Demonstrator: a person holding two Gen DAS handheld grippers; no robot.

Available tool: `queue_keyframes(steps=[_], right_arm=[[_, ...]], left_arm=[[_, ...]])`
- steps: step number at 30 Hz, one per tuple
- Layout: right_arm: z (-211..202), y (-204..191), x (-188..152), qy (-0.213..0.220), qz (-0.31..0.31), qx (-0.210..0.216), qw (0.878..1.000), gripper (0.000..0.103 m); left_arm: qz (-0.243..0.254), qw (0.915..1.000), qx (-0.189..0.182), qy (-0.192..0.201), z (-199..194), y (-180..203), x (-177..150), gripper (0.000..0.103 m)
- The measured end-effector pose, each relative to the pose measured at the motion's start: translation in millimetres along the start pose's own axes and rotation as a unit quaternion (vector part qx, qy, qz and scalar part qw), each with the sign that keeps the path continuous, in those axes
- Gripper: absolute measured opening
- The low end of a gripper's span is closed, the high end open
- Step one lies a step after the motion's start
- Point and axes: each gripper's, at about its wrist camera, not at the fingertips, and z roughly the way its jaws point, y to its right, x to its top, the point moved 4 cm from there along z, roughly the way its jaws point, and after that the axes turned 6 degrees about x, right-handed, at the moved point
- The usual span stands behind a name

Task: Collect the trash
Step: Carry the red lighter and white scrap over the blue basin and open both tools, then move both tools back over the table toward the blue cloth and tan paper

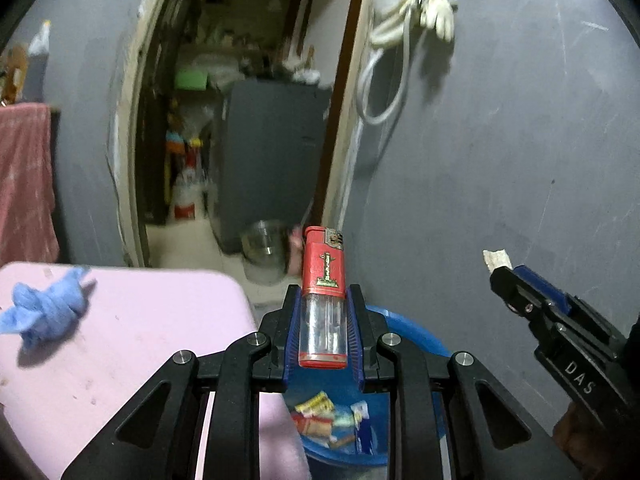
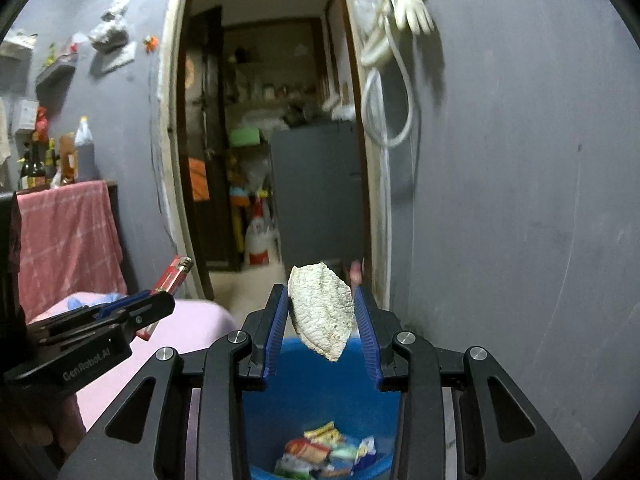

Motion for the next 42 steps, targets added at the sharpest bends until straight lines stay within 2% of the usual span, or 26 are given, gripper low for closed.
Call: queue_keyframes(steps=[7,13,18,20,24,28,30,33,35,37,38,42], right_arm=[[13.7,15.2,-25.4,-0.052,0.026,0.004,0.998,0.032],[22.0,21.2,-36.8,-0.086,0.043,0.010,0.995,0.034],[25.4,24.9,-39.5,-0.100,0.053,0.011,0.994,0.034],[24.6,25.8,-39.5,-0.101,0.055,0.010,0.993,0.038],[20.9,23.2,-35.0,-0.091,0.055,0.010,0.994,0.039],[14.1,18.9,-26.1,-0.070,0.052,0.009,0.996,0.050],[8.1,15.5,-19.9,-0.054,0.047,0.008,0.997,0.052],[1.1,11.0,-11.0,-0.032,0.045,0.007,0.998,0.056],[-5.7,8.0,-5.8,-0.015,0.047,0.007,0.999,0.067],[-11.7,4.6,-0.5,0.003,0.052,0.010,0.999,0.073],[-14.8,2.1,2.8,0.011,0.054,0.011,0.998,0.075],[-21.7,-7.8,12.0,0.035,0.056,0.014,0.998,0.084]], left_arm=[[0.003,0.9978,-0.003,-0.066,28.1,5.6,-22.6,0.018],[-0.009,0.9906,-0.018,-0.135,47.7,4.9,-40.0,0.018],[-0.025,0.9866,-0.026,-0.159,54.6,0.7,-47.4,0.019],[-0.028,0.9865,-0.024,-0.160,53.3,-0.6,-47.0,0.019],[-0.038,0.9874,-0.021,-0.152,46.1,-5.7,-43.4,0.028],[-0.046,0.9890,-0.017,-0.139,35.2,-13.3,-36.4,0.029],[-0.052,0.9904,-0.014,-0.127,26.2,-18.3,-30.1,0.037],[-0.060,0.9928,-0.008,-0.104,10.6,-27.5,-20.9,0.043],[-0.058,0.9944,0.003,-0.088,-0.3,-34.3,-13.4,0.046],[-0.059,0.9956,0.015,-0.071,-12.2,-43.5,-6.8,0.053],[-0.060,0.9959,0.018,-0.065,-17.0,-46.6,-5.3,0.057],[-0.059,0.9966,0.038,-0.043,-39.5,-64.9,6.0,0.061]])
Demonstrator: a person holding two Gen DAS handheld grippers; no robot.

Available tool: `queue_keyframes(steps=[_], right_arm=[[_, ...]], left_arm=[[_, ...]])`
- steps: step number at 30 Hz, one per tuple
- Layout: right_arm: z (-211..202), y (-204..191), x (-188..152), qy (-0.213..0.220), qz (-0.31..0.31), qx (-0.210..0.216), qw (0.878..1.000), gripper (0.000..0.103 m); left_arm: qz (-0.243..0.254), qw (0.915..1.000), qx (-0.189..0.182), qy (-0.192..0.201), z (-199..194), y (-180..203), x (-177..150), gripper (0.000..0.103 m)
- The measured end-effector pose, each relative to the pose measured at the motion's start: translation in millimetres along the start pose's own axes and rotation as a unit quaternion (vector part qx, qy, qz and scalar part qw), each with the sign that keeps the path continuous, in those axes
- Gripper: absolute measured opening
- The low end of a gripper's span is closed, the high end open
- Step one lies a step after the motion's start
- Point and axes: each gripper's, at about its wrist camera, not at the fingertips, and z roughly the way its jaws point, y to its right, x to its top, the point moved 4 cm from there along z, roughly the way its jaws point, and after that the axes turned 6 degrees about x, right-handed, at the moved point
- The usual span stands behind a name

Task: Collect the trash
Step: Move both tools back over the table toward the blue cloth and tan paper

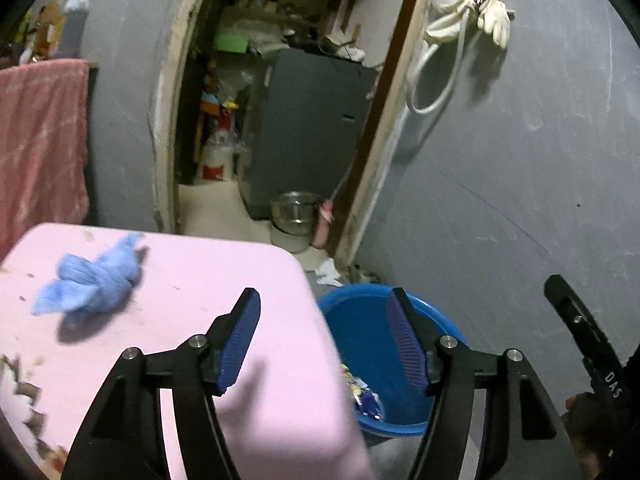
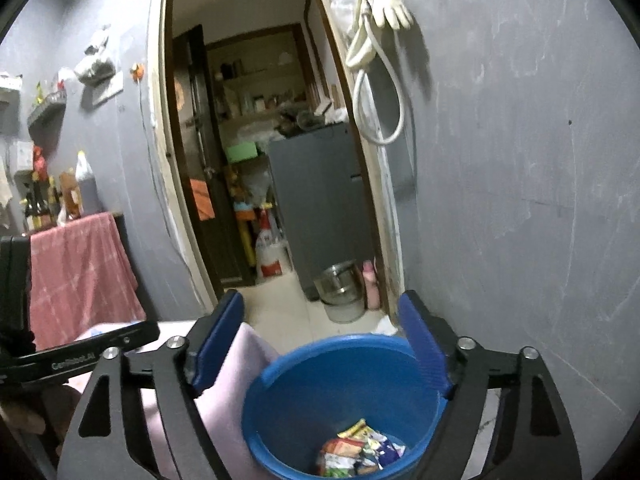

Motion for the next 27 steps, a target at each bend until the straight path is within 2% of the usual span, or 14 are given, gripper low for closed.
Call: queue_keyframes(steps=[1,3,5,7,10,12,19,21,27], right_arm=[[-2.1,-3.6,2.1,0.010,0.000,-0.001,1.000,0.087],[-3.7,-10.0,5.2,0.020,-0.001,-0.001,1.000,0.092],[-4.9,-17.0,7.6,0.029,-0.001,0.000,1.000,0.100],[-5.0,-24.5,9.1,0.036,0.001,0.005,0.999,0.103],[-4.2,-37.0,9.8,0.039,0.002,0.016,0.999,0.103],[-3.1,-47.5,8.7,0.042,0.000,0.026,0.999,0.103],[-2.3,-86.9,4.8,0.047,-0.008,0.063,0.997,0.103],[-3.1,-98.0,2.5,0.047,-0.011,0.072,0.996,0.103],[1.5,-139.8,-13.9,0.017,-0.030,0.103,0.994,0.103]], left_arm=[[0.001,1.0000,0.006,0.004,-5.3,-5.0,2.6,0.063],[0.001,0.9998,0.015,0.016,-16.2,-14.8,5.1,0.074],[-0.005,0.9993,0.022,0.030,-27.3,-26.5,6.8,0.077],[-0.011,0.9987,0.031,0.039,-37.0,-40.5,8.3,0.078],[-0.013,0.9979,0.043,0.046,-49.1,-57.1,9.1,0.080],[-0.016,0.9970,0.054,0.053,-57.1,-68.9,10.0,0.086],[-0.027,0.9931,0.084,0.077,-89.3,-111.9,5.0,0.090],[-0.031,0.9912,0.095,0.087,-99.6,-124.2,1.8,0.097],[-0.047,0.9865,0.122,0.099,-123.4,-165.8,-5.1,0.098]])
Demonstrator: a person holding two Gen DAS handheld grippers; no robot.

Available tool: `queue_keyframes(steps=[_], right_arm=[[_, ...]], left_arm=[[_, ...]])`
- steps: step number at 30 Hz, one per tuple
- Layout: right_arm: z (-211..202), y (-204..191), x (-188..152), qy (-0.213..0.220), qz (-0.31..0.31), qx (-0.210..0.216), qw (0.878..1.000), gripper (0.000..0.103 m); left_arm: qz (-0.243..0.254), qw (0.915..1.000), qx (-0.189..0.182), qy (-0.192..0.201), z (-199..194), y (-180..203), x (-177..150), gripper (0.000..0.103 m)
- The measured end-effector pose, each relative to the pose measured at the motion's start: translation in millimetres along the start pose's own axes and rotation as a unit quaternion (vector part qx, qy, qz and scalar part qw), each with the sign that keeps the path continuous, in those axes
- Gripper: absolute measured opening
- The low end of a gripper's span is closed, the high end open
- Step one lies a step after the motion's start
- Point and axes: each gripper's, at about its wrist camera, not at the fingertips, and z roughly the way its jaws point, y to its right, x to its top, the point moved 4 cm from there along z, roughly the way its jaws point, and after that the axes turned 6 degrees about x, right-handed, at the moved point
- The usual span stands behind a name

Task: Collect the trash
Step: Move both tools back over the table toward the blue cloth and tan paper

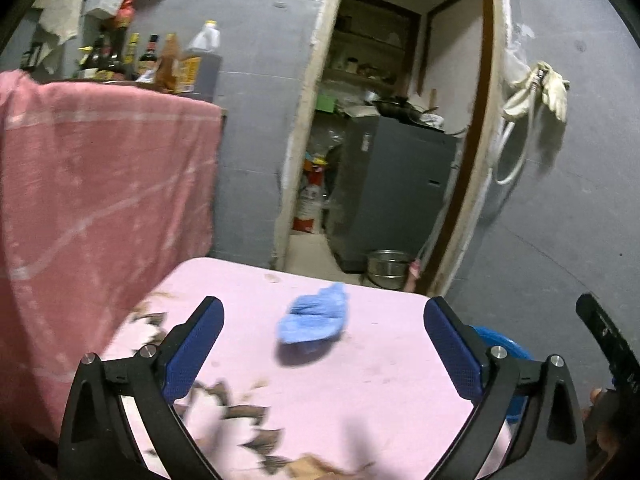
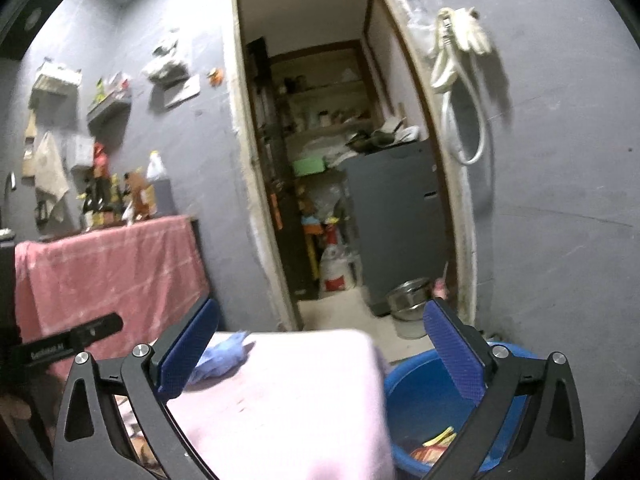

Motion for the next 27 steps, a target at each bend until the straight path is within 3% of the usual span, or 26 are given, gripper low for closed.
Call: queue_keyframes(steps=[10,20,27], right_arm=[[21.7,-52.3,-42.0,-0.093,-0.035,0.050,0.994,0.103],[29.7,-95.1,-78.9,-0.180,-0.070,0.126,0.973,0.102],[45.7,-117.0,-107.2,-0.249,-0.092,0.163,0.950,0.080]], left_arm=[[-0.011,0.9985,0.041,-0.034,-14.8,-64.1,-33.2,0.098],[-0.012,0.9947,0.078,-0.066,-17.3,-94.3,-62.0,0.098],[-0.008,0.9925,0.087,-0.086,-7.4,-102.3,-64.6,0.098]])
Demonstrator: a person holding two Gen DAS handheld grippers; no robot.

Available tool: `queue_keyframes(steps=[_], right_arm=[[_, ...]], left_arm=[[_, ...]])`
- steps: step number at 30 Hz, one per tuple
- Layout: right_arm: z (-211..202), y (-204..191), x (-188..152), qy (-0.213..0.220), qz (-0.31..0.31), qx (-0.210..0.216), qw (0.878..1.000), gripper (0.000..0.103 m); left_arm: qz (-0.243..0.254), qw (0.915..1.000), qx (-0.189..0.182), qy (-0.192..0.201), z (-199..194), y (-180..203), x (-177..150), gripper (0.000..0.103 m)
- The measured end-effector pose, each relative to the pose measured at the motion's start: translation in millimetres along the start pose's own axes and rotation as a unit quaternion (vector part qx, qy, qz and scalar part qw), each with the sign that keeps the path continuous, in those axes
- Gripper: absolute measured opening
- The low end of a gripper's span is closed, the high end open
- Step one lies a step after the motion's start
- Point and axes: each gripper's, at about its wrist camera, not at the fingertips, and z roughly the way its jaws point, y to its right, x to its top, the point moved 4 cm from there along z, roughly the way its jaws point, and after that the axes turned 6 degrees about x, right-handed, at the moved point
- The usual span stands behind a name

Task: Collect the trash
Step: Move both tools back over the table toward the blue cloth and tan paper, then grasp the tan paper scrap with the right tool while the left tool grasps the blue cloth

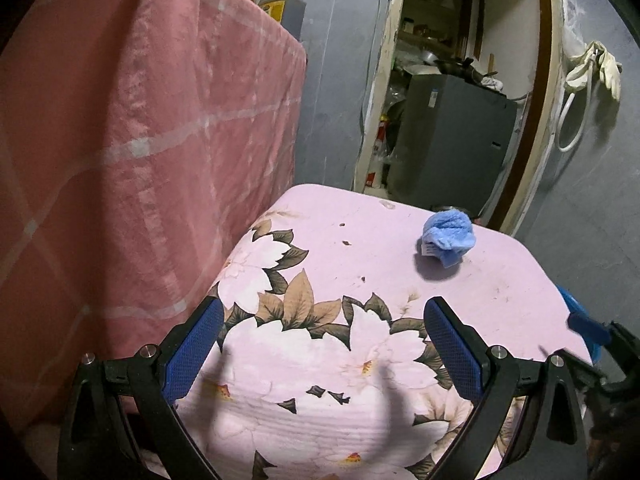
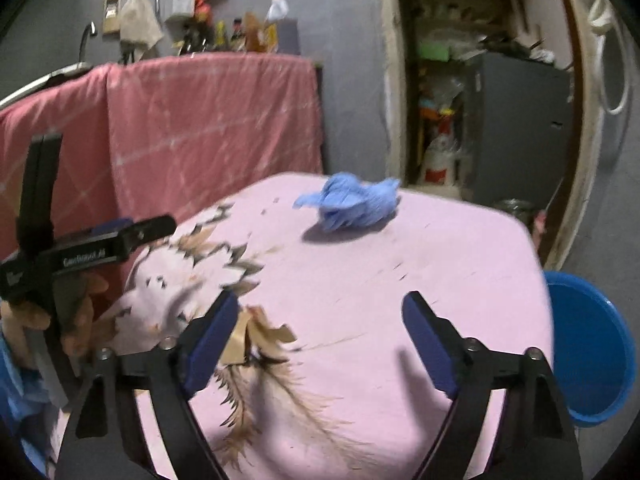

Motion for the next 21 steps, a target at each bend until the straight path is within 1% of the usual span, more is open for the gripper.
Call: queue_keyframes(steps=[2,6,8,9,11,12,14,15,17,21], right_arm=[[9.4,-3.1,-3.8,-0.021,-0.001,0.012,1.000,0.070],[25.6,-8.5,-9.9,-0.055,-0.007,0.024,0.998,0.058],[33.1,-9.7,-12.4,-0.067,-0.005,0.030,0.997,0.048],[36.5,-10.1,-13.2,-0.071,-0.003,0.035,0.997,0.046],[38.9,-10.5,-13.5,-0.075,-0.001,0.042,0.996,0.035],[40.0,-10.9,-13.8,-0.076,-0.002,0.044,0.996,0.031],[40.8,-11.3,-14.1,-0.078,-0.003,0.046,0.996,0.019],[41.1,-11.1,-14.3,-0.078,-0.002,0.048,0.996,0.018],[40.0,-9.6,-13.7,-0.076,0.000,0.046,0.996,0.010],[37.4,0.8,-11.9,-0.070,0.005,0.018,0.997,0.008]], left_arm=[[0.003,1.0000,0.002,-0.006,4.3,-0.4,-0.5,0.098],[0.000,0.9998,0.003,-0.021,11.4,-1.6,-2.3,0.098],[-0.004,0.9996,0.002,-0.026,13.9,-3.4,-2.7,0.098],[-0.006,0.9996,0.001,-0.027,14.2,-3.8,-2.6,0.098],[-0.007,0.9995,-0.001,-0.029,15.1,-4.3,-2.2,0.098],[-0.007,0.9995,-0.002,-0.030,15.6,-3.7,-1.9,0.098],[-0.003,0.9995,-0.004,-0.032,17.5,-1.9,-0.8,0.098],[-0.001,0.9994,-0.005,-0.033,19.2,-0.6,0.0,0.098],[0.005,0.9993,-0.010,-0.035,22.2,3.1,1.8,0.098],[0.016,0.9988,-0.019,-0.041,27.9,12.6,3.4,0.098]])
